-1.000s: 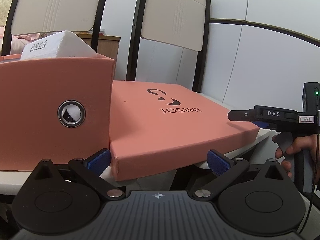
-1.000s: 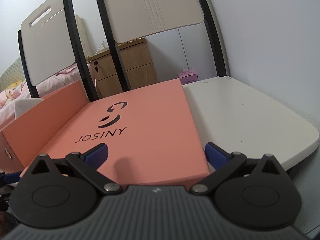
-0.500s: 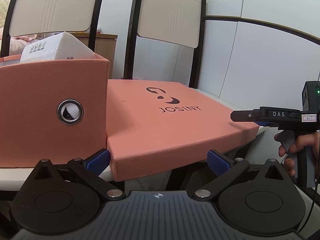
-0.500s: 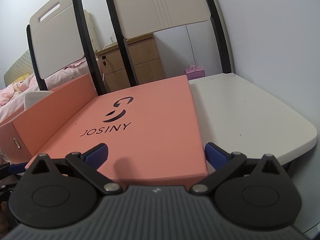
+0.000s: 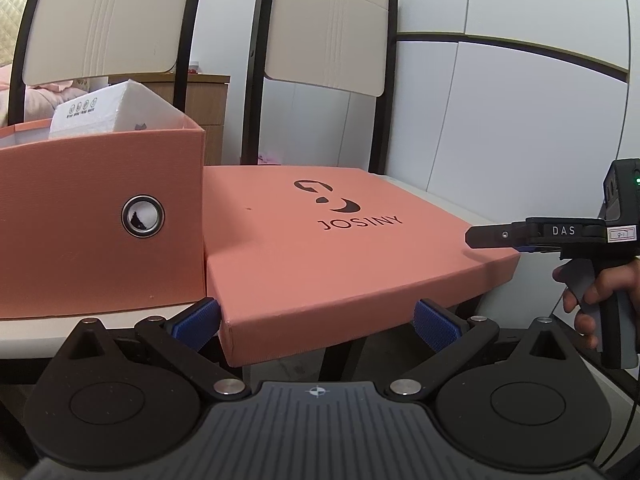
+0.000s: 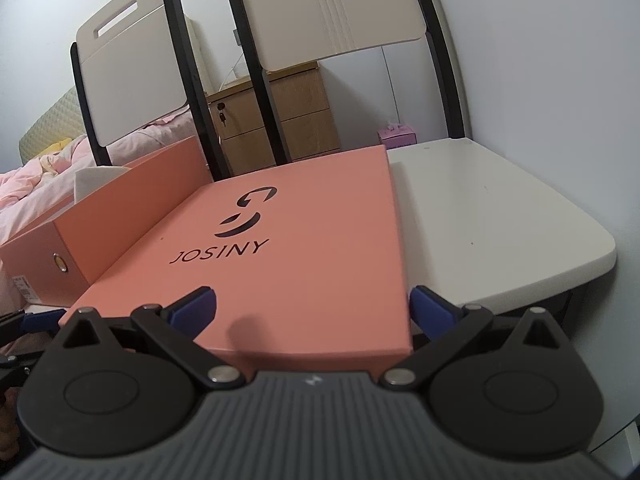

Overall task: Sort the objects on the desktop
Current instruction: 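Position both grippers at opposite edges of the pink lid, then close both grippers on the lid edges and tilt the lid up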

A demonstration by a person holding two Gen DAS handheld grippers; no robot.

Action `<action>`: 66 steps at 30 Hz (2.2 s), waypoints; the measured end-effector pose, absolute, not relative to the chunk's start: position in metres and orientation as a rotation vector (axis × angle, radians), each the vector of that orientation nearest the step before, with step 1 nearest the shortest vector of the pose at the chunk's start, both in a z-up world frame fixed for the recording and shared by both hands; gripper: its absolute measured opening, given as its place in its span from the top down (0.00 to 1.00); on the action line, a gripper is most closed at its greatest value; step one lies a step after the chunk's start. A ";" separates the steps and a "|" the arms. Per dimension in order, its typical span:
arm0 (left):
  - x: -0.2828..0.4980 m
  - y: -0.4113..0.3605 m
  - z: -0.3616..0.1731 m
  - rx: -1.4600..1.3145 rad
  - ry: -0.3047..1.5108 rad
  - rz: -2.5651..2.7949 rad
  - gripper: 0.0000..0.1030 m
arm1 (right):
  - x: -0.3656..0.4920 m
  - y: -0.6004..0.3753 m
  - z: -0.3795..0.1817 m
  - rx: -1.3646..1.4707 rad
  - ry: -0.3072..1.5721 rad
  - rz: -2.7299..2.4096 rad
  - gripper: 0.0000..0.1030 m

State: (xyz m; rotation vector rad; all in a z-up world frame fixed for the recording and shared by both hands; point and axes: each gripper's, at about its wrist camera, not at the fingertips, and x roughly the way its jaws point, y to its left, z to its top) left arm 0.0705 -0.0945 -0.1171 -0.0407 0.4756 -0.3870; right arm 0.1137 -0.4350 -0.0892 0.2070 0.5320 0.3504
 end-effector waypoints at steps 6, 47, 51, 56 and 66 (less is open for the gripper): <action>0.063 -0.097 -0.118 -0.030 0.482 -0.392 0.00 | 0.102 -0.435 -0.087 0.205 0.541 0.348 0.00; 0.055 -0.089 -0.115 0.005 0.495 -0.433 0.00 | 0.088 -0.437 -0.085 0.117 0.556 0.405 0.00; 0.060 -0.078 -0.110 -0.019 0.503 -0.433 0.00 | 0.084 -0.442 -0.085 0.163 0.564 0.407 0.00; 0.080 -0.051 -0.104 -0.138 0.533 -0.426 0.00 | 0.089 -0.457 -0.087 0.271 0.573 0.362 0.00; 0.130 -0.024 -0.131 -0.370 0.679 -0.472 0.00 | 0.122 -0.490 -0.115 0.654 0.643 0.291 0.00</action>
